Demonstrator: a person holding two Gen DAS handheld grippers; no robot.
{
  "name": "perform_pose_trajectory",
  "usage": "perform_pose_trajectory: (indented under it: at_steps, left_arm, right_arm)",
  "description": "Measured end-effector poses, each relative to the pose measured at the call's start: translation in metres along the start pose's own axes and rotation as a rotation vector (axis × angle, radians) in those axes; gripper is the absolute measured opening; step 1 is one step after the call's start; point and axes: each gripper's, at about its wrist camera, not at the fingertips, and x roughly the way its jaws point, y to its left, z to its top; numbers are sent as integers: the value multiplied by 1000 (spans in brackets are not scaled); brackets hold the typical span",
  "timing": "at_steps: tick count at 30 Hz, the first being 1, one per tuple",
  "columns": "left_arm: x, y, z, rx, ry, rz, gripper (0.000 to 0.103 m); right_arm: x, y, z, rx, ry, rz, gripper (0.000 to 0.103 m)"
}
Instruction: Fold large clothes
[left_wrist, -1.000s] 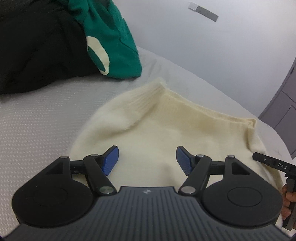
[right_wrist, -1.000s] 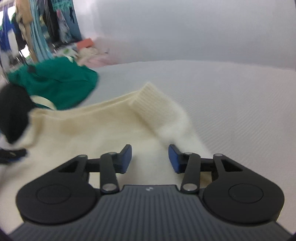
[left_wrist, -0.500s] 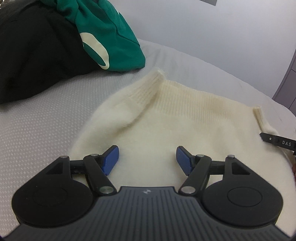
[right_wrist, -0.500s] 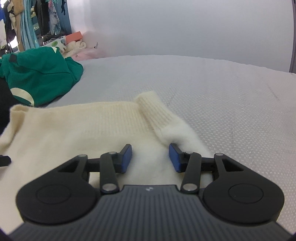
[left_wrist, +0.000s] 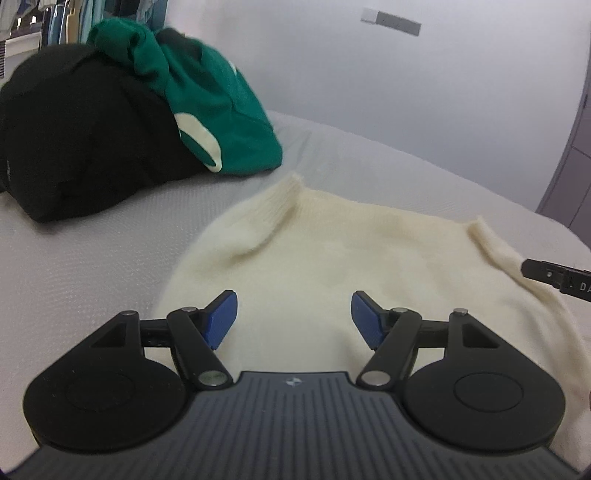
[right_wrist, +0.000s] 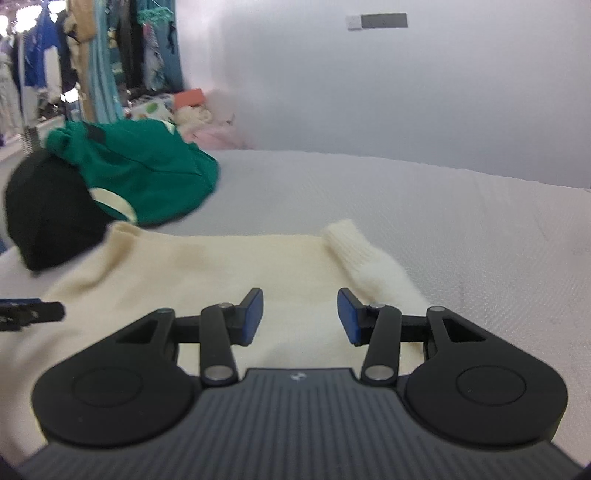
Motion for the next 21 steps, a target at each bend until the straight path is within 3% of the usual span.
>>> perform_pose_trajectory:
  at_steps: [11, 21]
  left_arm:
    - [-92, -27, -27, 61, -75, -55, 73]
    - [-149, -41, -67, 67, -83, -85, 73]
  right_arm:
    - [-81, 31, -12, -17, -47, 76, 47]
    - [-140, 52, -38, -6, -71, 91, 47]
